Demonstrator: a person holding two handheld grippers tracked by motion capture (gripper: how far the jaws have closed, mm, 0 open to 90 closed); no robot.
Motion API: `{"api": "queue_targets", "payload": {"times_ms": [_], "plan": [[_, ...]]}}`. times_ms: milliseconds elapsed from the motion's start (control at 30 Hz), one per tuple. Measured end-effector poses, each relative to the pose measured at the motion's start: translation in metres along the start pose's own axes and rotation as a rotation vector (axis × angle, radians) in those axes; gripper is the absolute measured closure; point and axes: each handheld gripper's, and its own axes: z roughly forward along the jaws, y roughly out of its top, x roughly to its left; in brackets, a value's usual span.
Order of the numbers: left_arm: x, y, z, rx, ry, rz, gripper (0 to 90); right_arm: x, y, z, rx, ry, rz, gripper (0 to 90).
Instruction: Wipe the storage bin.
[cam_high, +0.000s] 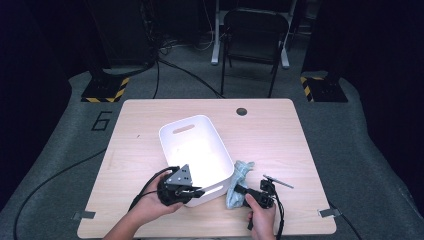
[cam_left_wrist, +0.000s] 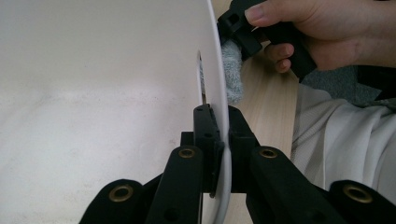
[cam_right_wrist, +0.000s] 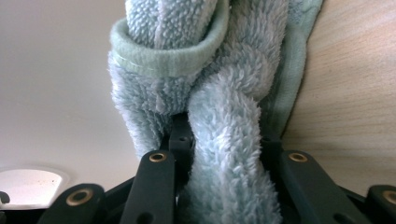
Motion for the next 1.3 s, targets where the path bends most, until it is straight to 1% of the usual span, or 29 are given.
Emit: {"api": "queue_targets", "payload": {"times_ms": [33, 67, 100, 133, 167, 267, 300, 333, 367, 400, 433, 467, 500, 567, 600, 633, 667, 733, 767, 800, 833, 900, 933, 967, 1000, 1200, 1233, 1267, 1300], "plan": [[0.000, 0.000, 0.000, 0.000, -0.001, 0.000, 86.1, 0.002, 0.000, -0.001, 0.002, 0.008, 0.026, 69.1], [0.000, 0.000, 0.000, 0.000, -0.001, 0.000, 86.1, 0.002, 0.000, -0.001, 0.002, 0.008, 0.026, 69.1], [0.000, 0.000, 0.000, 0.000, -0.002, 0.000, 86.1, 0.003, 0.000, -0.002, -0.003, -0.002, 0.006, 69.5], [0.000, 0.000, 0.000, 0.000, -0.002, 0.000, 86.1, 0.003, 0.000, -0.002, -0.003, -0.002, 0.006, 69.5], [0.000, 0.000, 0.000, 0.000, -0.002, 0.000, 86.1, 0.005, 0.001, -0.004, -0.008, 0.013, 0.010, 69.6], [0.000, 0.000, 0.000, 0.000, -0.002, 0.000, 86.1, 0.008, 0.002, -0.007, -0.019, 0.023, 0.001, 69.7], [0.000, 0.000, 0.000, 0.000, -0.002, 0.000, 86.1, 0.013, 0.004, -0.011, -0.030, 0.050, 0.006, 69.7], [0.000, 0.000, 0.000, 0.000, -0.002, 0.000, 86.1, 0.013, 0.004, -0.011, -0.030, 0.050, 0.006, 69.7], [0.000, 0.000, 0.000, -0.001, -0.001, 0.000, 86.1, 0.017, 0.004, -0.014, -0.030, 0.065, 0.014, 69.7], [0.000, 0.000, 0.000, -0.001, -0.001, -0.001, 86.0, 0.019, 0.006, -0.015, -0.041, 0.072, -0.011, 69.7], [0.000, 0.000, 0.000, -0.001, 0.000, 0.000, 86.1, 0.025, 0.008, -0.020, -0.058, 0.088, -0.025, 69.6], [0.000, 0.000, 0.000, -0.002, 0.000, 0.000, 86.1, 0.025, 0.008, -0.020, -0.058, 0.088, -0.025, 69.6], [0.000, 0.000, 0.000, -0.002, 0.000, 0.000, 86.0, 0.027, 0.009, -0.022, -0.072, 0.113, -0.027, 69.5], [0.000, 0.000, 0.000, -0.002, 0.001, 0.000, 86.0, 0.033, 0.011, -0.027, -0.083, 0.133, -0.040, 69.4], [0.000, 0.000, 0.000, -0.002, 0.000, -0.001, 86.0, 0.035, 0.012, -0.029, -0.095, 0.154, -0.051, 69.2], [0.000, 0.000, 0.000, -0.003, 0.001, -0.001, 86.0, 0.038, 0.013, -0.032, -0.097, 0.172, -0.037, 69.1], [0.000, 0.000, 0.000, -0.003, 0.001, -0.001, 85.9, 0.040, 0.013, -0.034, -0.110, 0.197, -0.041, 69.0], [0.000, 0.000, 0.000, -0.005, 0.001, -0.001, 85.9, 0.045, 0.015, -0.038, -0.121, 0.220, -0.042, 68.8], [-0.001, 0.000, 0.000, -0.005, 0.002, -0.002, 85.9, 0.046, 0.015, -0.038, -0.129, 0.225, -0.055, 68.7], [-0.001, 0.000, 0.000, -0.006, 0.002, -0.002, 85.9, 0.046, 0.015, -0.039, -0.129, 0.225, -0.054, 68.5], [-0.001, 0.000, 0.001, -0.006, 0.003, -0.002, 85.9, 0.044, 0.015, -0.038, -0.131, 0.241, -0.030, 67.9], [-0.001, 0.000, 0.001, -0.006, 0.003, -0.002, 85.9, 0.042, 0.014, -0.036, -0.132, 0.251, -0.025, 67.7], [-0.001, 0.000, 0.001, -0.007, 0.002, -0.002, 85.9, 0.041, 0.014, -0.036, -0.132, 0.270, 0.002, 67.5], [-0.001, 0.000, 0.001, -0.007, 0.003, -0.002, 85.9, 0.038, 0.014, -0.035, -0.140, 0.275, -0.018, 67.2], [-0.001, 0.000, 0.001, -0.007, 0.003, -0.002, 85.9, 0.038, 0.014, -0.035, -0.135, 0.278, -0.010, 67.1], [-0.001, 0.000, 0.001, -0.008, 0.004, 0.000, 85.9, 0.035, 0.013, -0.032, -0.135, 0.272, 0.001, 66.7], [-0.001, 0.000, 0.001, -0.008, 0.004, 0.000, 86.0, 0.031, 0.012, -0.030, -0.132, 0.253, -0.007, 66.8], [-0.001, 0.000, 0.001, -0.008, 0.004, 0.000, 85.9, 0.031, 0.012, -0.030, -0.132, 0.253, -0.007, 66.8], [-0.001, 0.000, 0.001, -0.008, 0.005, 0.000, 85.9, 0.026, 0.010, -0.026, -0.120, 0.232, 0.011, 66.8]]}}
